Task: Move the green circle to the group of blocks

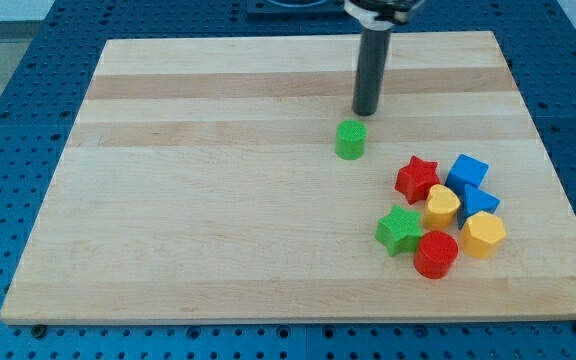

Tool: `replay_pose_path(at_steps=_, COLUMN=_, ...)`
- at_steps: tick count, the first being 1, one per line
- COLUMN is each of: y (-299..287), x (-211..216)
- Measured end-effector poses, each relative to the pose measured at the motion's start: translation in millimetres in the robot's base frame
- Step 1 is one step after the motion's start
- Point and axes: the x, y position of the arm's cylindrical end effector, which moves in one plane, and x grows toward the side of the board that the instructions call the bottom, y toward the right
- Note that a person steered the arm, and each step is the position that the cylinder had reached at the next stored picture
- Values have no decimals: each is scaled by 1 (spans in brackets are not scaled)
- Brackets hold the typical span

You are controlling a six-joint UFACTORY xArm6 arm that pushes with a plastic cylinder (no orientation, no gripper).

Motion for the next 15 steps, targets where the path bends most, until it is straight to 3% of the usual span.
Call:
replay_pose_path(at_steps=2, y=-3, x=71)
replay_pose_path(at_steps=4, y=-23, x=75)
replay_pose_path(at_steps=5, y=-65, x=77)
replay_pose_path(at_steps=8, y=-13, x=140)
replay_pose_path(at_steps=13, y=-10, x=153)
replay_pose_path(at_steps=14, y=-42, x=112)
replay_pose_path(at_steps=15, y=-27, x=88)
